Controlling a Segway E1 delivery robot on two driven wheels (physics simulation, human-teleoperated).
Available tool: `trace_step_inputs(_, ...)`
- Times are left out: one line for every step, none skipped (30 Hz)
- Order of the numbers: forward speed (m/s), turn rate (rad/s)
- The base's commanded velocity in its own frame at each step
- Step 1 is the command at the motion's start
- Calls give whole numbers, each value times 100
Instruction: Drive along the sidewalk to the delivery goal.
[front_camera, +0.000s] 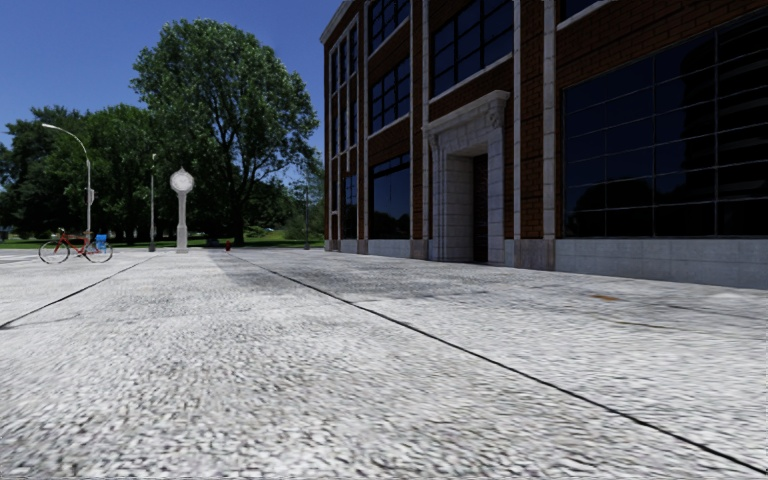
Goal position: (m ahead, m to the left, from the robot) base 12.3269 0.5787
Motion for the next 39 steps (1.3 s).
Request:
trace_step_inputs(200, 0)
trace_step_inputs(200, 0)
trace_step_inputs(200, 0)
trace_step_inputs(200, 0)
trace_step_inputs(200, 0)
trace_step_inputs(200, 0)
trace_step_inputs(200, 0)
trace_step_inputs(200, 0)
trace_step_inputs(200, 0)
trace_step_inputs(200, 0)
trace_step_inputs(200, 0)
trace_step_inputs(200, 0)
trace_step_inputs(200, 0)
trace_step_inputs(200, 0)
trace_step_inputs(200, 0)
trace_step_inputs(200, 0)
trace_step_inputs(200, 0)
trace_step_inputs(200, 0)
trace_step_inputs(200, 0)
trace_step_inputs(200, 0)
trace_step_inputs(200, 0)
trace_step_inputs(200, 0)
trace_step_inputs(200, 0)
trace_step_inputs(200, 0)
trace_step_inputs(200, 0)
trace_step_inputs(200, 0)
trace_step_inputs(200, 0)
trace_step_inputs(200, 0)
trace_step_inputs(200, 0)
trace_step_inputs(200, 0)
trace_step_inputs(200, 0)
trace_step_inputs(200, 0)
trace_step_inputs(200, 0)
trace_step_inputs(200, 0)
trace_step_inputs(200, 0)
trace_step_inputs(200, 0)
trace_step_inputs(200, 0)
trace_step_inputs(200, 0)
trace_step_inputs(200, 0)
